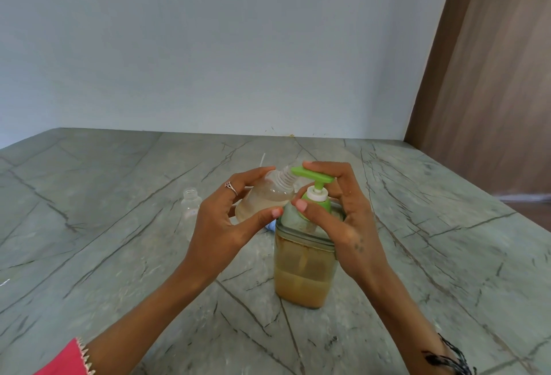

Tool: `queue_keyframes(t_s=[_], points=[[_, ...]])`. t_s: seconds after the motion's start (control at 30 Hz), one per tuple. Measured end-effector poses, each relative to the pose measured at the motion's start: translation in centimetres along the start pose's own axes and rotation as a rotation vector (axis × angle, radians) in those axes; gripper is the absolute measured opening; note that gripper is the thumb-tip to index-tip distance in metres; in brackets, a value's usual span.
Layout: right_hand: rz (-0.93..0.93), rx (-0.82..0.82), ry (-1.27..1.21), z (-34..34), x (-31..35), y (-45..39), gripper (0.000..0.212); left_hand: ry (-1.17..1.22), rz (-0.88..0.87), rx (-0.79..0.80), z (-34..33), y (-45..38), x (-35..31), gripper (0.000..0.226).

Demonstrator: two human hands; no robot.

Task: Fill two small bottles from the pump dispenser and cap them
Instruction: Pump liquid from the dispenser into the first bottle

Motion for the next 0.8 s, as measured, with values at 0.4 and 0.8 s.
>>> queue_keyframes(t_s=[0.4, 0.8], points=[[0.027, -0.036, 0.155, -0.1, -0.7, 1.4, 0.054, 0.023, 0.014, -0.001, 0.0, 0.0, -0.3, 0.048], [-0.162, 0.265, 0.285, 0.8, 0.0, 1.2, 0.115, 0.032, 0.024, 0.002, 0.0, 0.1, -0.4, 0.05]])
Point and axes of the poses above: each hand's wrist, its own y-axis away from the middle knuckle, its own z-axis out of the back of the hand, x = y × z, the point moved 4 cm from there along -y, towards the middle knuckle, and after that the axes turned 13 degrees about x, right-handed, at the moved point
